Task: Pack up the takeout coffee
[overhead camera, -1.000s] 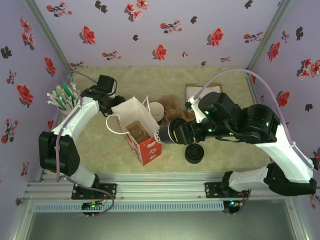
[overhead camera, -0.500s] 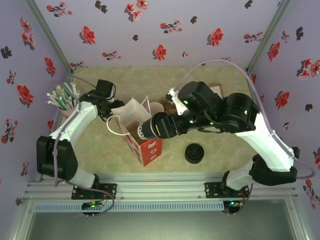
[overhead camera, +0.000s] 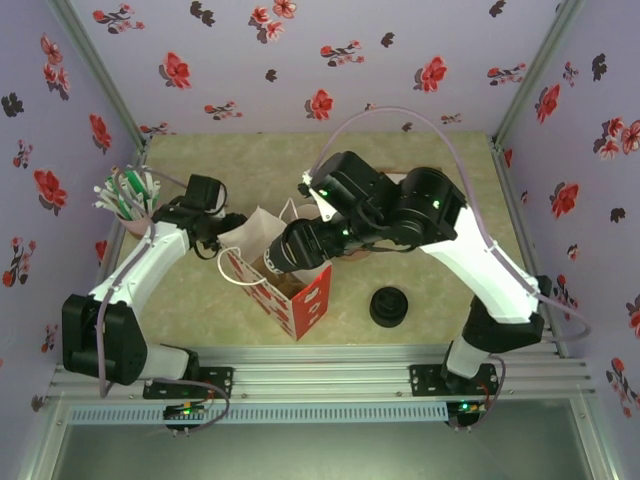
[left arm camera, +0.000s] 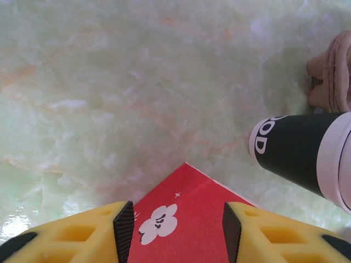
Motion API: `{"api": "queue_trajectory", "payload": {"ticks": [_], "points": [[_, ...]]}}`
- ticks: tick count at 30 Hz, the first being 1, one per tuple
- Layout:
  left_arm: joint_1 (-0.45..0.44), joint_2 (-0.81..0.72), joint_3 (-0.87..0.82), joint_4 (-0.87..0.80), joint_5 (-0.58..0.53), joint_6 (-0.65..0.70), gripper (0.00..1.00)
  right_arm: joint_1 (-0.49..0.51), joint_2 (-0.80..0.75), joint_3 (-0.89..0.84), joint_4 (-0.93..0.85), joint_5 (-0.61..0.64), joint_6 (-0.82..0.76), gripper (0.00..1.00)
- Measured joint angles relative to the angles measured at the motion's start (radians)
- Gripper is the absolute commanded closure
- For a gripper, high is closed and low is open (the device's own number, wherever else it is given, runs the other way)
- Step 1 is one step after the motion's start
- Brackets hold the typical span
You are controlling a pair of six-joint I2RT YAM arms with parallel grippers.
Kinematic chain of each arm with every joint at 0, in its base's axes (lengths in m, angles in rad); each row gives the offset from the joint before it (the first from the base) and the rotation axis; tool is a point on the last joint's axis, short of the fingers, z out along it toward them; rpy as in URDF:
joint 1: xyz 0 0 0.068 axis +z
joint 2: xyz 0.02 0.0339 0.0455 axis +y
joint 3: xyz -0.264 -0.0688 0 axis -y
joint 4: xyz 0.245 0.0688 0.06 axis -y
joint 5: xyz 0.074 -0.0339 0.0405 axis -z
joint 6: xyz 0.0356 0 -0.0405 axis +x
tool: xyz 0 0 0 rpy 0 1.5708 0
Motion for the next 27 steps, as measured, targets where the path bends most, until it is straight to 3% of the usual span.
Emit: {"api": "queue_trajectory", "payload": {"ticks": [10,27], "points": [[0.000,0.000,-0.014,0.028,0.013,0.000,0.52,0.020,0.138,0.137,-0.100,0.066,-0.018,0.34],[0.000,0.000,-0.016,0.035,0.015,0.000,0.52,0.037,0.243,0.188,-0.100,0.106,-0.037,0.33]]}}
